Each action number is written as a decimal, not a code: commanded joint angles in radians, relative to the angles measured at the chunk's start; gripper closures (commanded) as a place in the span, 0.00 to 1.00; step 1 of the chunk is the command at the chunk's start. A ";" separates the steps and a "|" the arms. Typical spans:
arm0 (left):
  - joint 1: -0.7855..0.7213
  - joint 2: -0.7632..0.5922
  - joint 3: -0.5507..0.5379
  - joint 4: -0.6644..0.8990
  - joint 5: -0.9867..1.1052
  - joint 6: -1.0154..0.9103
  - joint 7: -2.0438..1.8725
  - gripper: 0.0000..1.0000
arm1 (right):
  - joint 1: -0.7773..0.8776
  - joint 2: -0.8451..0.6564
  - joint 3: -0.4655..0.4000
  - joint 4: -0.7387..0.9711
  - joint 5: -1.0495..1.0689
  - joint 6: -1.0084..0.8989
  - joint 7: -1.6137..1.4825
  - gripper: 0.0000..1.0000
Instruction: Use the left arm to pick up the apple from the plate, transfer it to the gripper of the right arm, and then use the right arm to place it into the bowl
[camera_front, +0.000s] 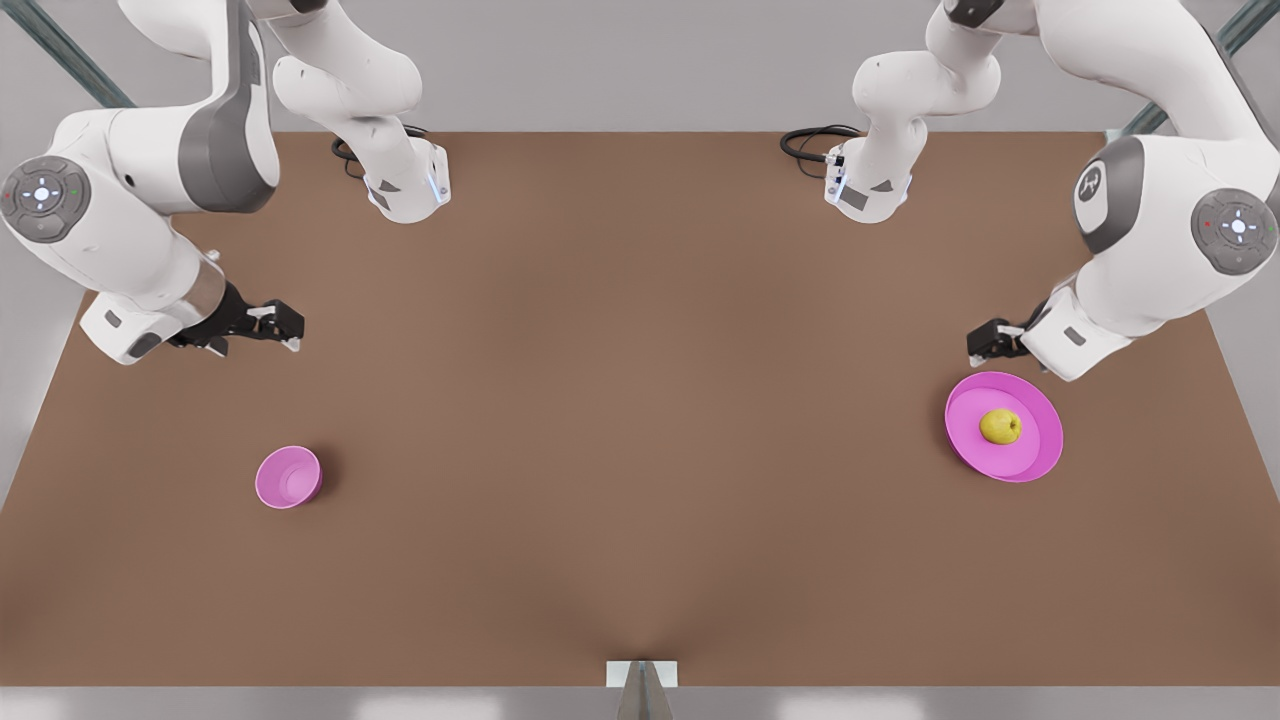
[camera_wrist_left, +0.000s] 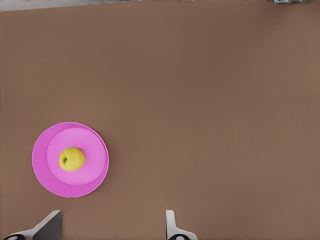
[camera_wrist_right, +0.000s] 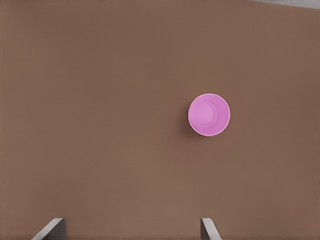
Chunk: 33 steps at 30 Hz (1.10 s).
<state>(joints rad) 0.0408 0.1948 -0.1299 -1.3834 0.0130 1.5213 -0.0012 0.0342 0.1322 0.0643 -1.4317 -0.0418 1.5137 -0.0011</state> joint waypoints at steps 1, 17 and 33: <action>-0.001 0.002 0.001 -0.002 -0.001 0.033 0.079 0.00 | 0.000 0.001 0.000 0.001 0.000 0.003 0.000 0.00; 0.068 0.199 0.256 -0.499 -0.090 0.738 0.161 0.00 | -0.002 0.010 0.000 0.001 0.000 0.010 -0.005 0.00; 0.097 0.325 0.282 -0.520 -0.088 0.738 0.184 0.00 | -0.005 0.012 0.000 0.001 0.000 0.010 -0.007 0.00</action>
<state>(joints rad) 0.1388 0.5188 0.1518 -1.9031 -0.0769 2.2539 0.1403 0.0291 0.1458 0.0643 -1.4317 -0.0419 1.5226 -0.0054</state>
